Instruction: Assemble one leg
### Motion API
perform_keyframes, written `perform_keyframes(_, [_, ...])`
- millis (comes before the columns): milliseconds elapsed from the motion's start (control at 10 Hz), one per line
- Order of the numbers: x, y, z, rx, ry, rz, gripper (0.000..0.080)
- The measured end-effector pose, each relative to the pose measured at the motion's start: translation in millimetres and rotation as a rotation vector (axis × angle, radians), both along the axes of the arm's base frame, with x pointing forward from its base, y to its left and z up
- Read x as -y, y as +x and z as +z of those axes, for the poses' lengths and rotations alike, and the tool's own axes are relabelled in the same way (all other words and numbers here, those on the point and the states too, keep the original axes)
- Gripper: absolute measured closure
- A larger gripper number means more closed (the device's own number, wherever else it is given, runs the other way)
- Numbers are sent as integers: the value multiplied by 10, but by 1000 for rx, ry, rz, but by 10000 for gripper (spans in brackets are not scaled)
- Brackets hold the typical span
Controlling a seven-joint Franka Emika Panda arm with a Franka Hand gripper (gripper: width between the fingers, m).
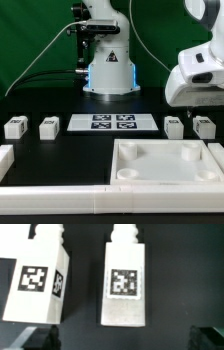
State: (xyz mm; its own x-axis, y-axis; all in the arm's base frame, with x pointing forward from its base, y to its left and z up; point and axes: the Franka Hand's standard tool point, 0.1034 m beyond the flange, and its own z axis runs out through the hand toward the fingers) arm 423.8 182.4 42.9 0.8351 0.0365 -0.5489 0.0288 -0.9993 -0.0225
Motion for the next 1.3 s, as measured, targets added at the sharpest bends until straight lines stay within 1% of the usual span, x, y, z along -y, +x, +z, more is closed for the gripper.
perform_keyframes(100, [4, -20, -32, 5, 0, -1, 150])
perform_keyframes(300, [5, -85, -166, 7, 1, -2, 150])
perform_keyframes(400, [7, -113, -212, 7, 1, -2, 150])
perform_keyframes(700, [13, -164, -219, -58, -9, 5, 150])
perform_keyframes(800, [40, -232, -184, -155, -23, 14, 150])
perform_keyframes(1000, [32, -204, -210, -314, -38, 25, 150])
perform_keyframes(1100, [6, -156, -246, -297, -33, 23, 150])
perform_keyframes(1300, [-11, -176, -233, -297, -36, 26, 150])
